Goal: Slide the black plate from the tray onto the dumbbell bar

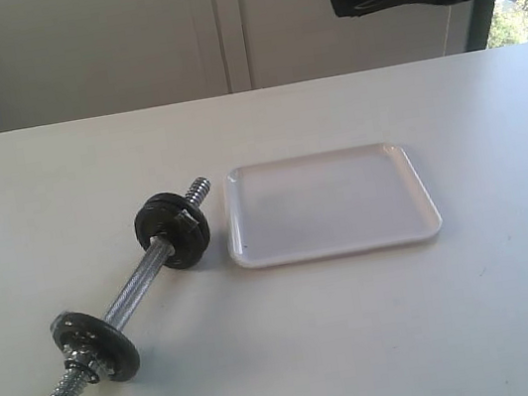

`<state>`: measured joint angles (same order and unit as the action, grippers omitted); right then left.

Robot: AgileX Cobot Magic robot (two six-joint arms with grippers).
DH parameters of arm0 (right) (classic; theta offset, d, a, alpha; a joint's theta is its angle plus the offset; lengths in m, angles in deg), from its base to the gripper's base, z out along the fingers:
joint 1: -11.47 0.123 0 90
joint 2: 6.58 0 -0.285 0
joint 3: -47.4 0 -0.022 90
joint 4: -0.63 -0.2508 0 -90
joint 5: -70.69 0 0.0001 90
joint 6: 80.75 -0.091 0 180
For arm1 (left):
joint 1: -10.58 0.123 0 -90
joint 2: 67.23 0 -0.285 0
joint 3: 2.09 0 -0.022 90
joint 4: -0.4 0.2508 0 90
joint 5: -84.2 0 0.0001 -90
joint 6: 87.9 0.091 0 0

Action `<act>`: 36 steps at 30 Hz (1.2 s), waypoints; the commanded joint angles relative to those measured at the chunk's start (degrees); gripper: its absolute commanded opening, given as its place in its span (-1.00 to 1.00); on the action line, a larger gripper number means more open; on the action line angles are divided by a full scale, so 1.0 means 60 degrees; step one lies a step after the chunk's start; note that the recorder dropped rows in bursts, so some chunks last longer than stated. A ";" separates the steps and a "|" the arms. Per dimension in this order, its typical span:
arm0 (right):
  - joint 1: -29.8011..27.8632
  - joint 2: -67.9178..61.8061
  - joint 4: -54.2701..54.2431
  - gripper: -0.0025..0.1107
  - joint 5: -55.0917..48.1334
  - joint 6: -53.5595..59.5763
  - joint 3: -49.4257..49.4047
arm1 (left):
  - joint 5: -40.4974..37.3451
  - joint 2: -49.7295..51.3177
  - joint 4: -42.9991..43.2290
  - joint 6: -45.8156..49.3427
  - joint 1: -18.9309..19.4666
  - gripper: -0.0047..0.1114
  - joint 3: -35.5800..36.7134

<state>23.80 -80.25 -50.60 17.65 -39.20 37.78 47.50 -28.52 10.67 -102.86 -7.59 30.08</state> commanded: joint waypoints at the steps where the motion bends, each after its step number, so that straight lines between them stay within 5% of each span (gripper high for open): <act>1: -0.0069 0.0069 0.0001 -0.96 0.0101 0.0103 -0.0061 | -0.0049 -0.1197 0.0016 -0.0094 0.1454 -0.92 0.0070; 5: -0.0069 0.0069 0.0001 -0.96 0.0101 0.0103 -0.0061 | -0.0049 -0.2091 0.0016 -0.0076 0.3159 -0.92 0.0070; 12: -0.0069 0.0069 0.0001 -0.96 0.0101 0.0103 -0.0061 | -0.0049 -0.3429 0.0039 -0.0076 0.3972 -0.92 0.0070; 26: -0.0069 0.0090 0.0018 -0.96 0.0078 0.0103 -0.0061 | 0.0148 -0.5154 0.0079 -0.0076 0.4126 -0.92 0.0542; 31: -0.0069 0.0090 0.0018 -0.96 0.0078 0.0103 -0.0061 | 0.1903 -0.5154 0.0094 -0.0076 0.4126 -0.92 0.2039; 36: -0.0069 0.0090 0.0018 -0.96 0.0078 0.0103 -0.0061 | 0.4064 -0.5154 0.0094 -0.0135 0.4126 -0.92 0.4747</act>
<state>23.80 -80.25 -50.60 17.86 -39.20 37.68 65.26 -58.99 10.90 -102.86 17.09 51.22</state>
